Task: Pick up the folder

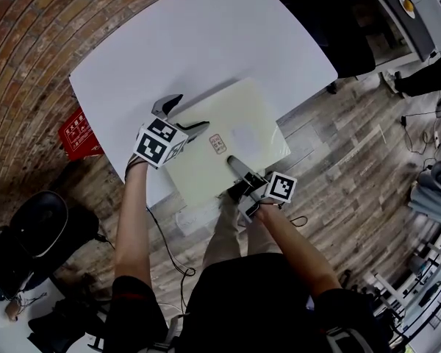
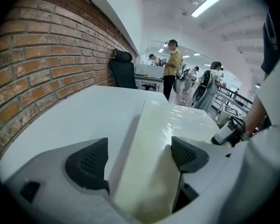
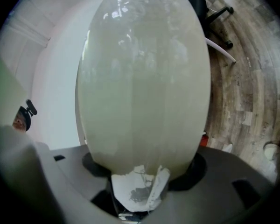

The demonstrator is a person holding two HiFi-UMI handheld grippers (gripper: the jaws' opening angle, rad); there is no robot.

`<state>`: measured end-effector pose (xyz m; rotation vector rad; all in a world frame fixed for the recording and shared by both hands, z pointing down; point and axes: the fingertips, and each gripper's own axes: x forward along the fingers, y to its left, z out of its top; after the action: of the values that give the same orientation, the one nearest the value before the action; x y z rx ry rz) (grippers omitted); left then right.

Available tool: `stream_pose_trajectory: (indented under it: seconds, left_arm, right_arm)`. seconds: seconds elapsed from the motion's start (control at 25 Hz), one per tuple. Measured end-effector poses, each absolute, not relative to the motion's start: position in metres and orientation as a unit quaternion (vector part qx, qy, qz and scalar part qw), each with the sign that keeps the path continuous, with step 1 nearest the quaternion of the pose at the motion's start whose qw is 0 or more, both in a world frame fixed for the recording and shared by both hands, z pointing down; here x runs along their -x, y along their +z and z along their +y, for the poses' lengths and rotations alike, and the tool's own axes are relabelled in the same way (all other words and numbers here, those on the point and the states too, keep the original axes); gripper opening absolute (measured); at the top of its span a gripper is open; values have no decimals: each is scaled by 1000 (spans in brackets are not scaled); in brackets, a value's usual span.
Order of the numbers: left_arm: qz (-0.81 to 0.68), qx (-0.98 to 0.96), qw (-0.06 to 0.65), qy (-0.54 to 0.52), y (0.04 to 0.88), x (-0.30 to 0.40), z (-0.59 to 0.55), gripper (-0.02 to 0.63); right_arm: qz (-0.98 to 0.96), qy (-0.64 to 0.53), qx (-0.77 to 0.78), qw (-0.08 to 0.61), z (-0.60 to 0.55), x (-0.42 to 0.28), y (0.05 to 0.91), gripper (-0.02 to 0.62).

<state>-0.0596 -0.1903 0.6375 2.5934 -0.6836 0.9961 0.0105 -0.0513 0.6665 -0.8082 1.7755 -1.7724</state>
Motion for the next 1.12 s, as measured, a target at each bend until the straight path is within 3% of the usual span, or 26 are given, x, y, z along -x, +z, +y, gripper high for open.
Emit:
stream_pose_trajectory:
  seconds: [0.56,1.12]
  left_arm:
    - [-264,-895,164,319,629,64,-172,434]
    - [-273,-913,148,264,563,39,-139,434]
  right_arm:
    - [668,-651,302,194,-44,-22,651,275]
    - [704,-615,324,146,-53,-41,606,275]
